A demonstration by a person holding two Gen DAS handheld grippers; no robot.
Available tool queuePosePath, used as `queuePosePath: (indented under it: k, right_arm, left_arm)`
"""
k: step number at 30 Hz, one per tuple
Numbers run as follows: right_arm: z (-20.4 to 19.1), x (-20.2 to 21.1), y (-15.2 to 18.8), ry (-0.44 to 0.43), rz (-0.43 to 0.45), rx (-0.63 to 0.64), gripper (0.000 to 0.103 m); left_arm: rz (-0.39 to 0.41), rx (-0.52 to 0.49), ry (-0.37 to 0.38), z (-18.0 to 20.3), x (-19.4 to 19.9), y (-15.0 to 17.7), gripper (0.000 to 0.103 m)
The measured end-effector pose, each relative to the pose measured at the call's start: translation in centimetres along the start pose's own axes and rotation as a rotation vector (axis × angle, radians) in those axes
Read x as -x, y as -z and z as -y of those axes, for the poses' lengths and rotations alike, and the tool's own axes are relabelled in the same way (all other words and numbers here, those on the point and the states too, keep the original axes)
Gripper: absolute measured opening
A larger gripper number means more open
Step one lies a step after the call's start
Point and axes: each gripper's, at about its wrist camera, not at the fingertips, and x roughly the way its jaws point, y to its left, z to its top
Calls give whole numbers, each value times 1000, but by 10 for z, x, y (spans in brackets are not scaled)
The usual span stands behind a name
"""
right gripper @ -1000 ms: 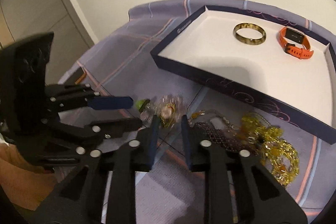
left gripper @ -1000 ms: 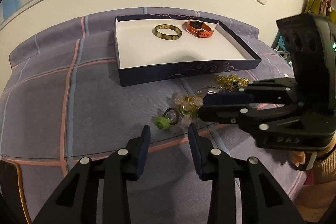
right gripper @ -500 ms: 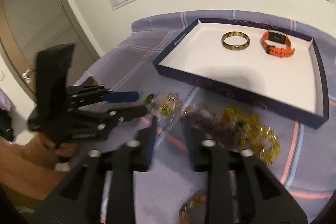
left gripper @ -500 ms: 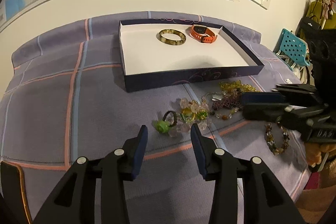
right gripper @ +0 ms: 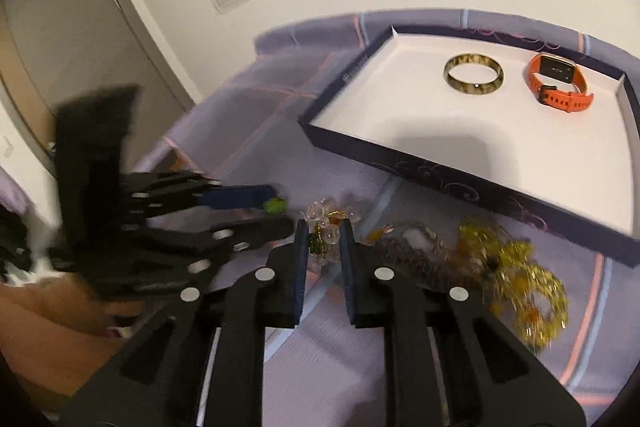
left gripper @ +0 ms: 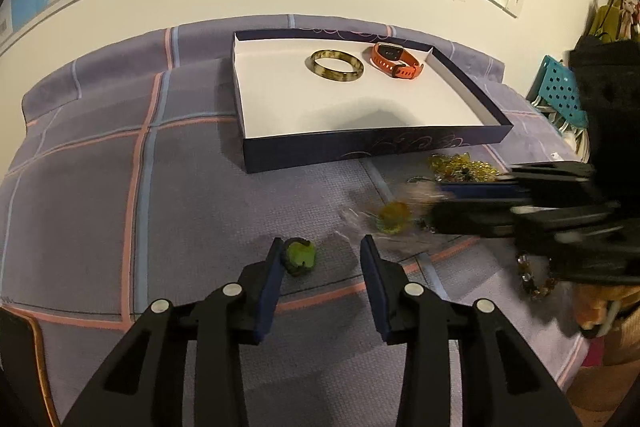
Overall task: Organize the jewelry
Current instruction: 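Withdraw both tools from the box back toward the jewelry pile, then grasp the green ring with the left tool while the right tool grasps the beaded bracelet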
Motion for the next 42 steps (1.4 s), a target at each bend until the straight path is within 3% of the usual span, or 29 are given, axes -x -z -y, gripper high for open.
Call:
queuePosePath:
  k: [6,13,15,18,20,24,27,31,36,39,40,42]
  right_arm:
    - [2,39,17,-157,47,-62,16]
    - [8,50,29,-308,67,-149,16]
    - [10,44,31,-205,39,-136,18]
    - [28,43,38,-135,22,-197,21]
    - [35,50,42,-67,37,-204,37]
    - [45,76,50,59,81,-190,37]
    - [52,88,59,152,78,-175,37]
    - [55,92,77,215,37,-163,42]
    - [48,93,89,241,28,-141,43]
    - [38,92,85,216,53,-105,43]
    - [35,91,84,205,54,-94,43]
    - [29,84,79,189,54,-74,44]
  left_arm:
    - [1,9,-2,-1,1,0,36]
    - [21,9,4,-1,13,3,36]
    - [31,2,5,0,18,3,36]
    - [44,-12,15,4,25,4,36]
    - [48,-28,26,8,29,6,36]
    - [47,-85,93,24,32,9,37]
    - [32,-134,159,42,30,15,45]
    - [2,-207,183,68,21,24,52]
    - [-31,-226,183,78,6,26,53]
    - [-37,-219,170,79,2,24,43]
    - [-42,-218,179,79,1,23,32]
    - [-49,-215,198,79,0,22,22]
